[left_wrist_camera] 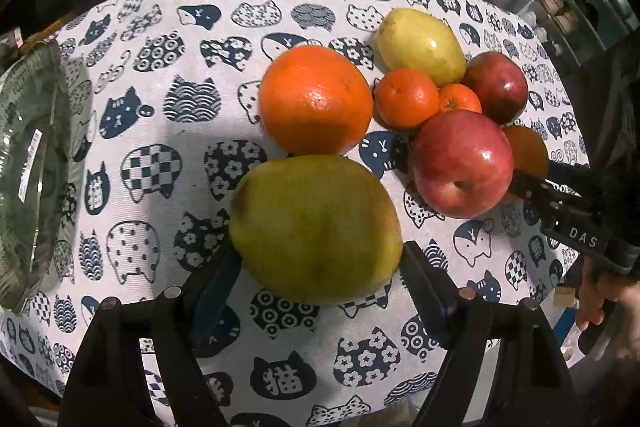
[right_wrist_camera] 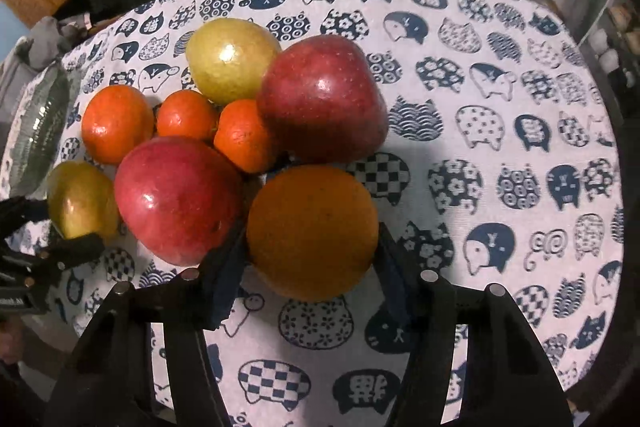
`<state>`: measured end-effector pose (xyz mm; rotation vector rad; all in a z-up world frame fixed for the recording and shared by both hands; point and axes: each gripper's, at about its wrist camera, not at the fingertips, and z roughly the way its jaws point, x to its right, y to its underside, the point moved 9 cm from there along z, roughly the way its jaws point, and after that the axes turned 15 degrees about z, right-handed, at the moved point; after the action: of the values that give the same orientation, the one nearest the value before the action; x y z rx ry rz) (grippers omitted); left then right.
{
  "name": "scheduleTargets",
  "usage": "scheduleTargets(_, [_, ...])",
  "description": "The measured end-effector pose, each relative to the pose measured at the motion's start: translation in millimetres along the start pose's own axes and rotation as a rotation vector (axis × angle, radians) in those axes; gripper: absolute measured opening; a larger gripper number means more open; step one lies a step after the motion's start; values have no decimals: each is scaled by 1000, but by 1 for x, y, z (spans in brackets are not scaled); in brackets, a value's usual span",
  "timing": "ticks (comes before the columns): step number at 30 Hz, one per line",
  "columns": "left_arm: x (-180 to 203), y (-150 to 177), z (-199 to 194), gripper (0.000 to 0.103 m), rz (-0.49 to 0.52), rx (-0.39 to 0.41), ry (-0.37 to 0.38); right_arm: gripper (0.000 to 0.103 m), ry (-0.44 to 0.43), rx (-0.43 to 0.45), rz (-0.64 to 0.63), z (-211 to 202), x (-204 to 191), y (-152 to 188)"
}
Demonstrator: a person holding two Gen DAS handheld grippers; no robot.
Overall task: Organize fruits
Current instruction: 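Close the left tool on the mango while the right tool closes on the large orange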
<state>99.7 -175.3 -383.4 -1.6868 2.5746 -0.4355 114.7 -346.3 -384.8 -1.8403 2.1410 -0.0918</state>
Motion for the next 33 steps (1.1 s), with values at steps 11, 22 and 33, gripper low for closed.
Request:
scheduleTargets(11, [-3,2,-4,80,14,8,-20,60,53,20,8,-10,9,9])
scheduleTargets(22, [-3,1,-4,79,-3,22,0,60,71,110,-10,-26,7,5])
scheduleTargets(33, [-10,5,-20,77,21,76,-25,60,43,196,-26,-55,-13,-5])
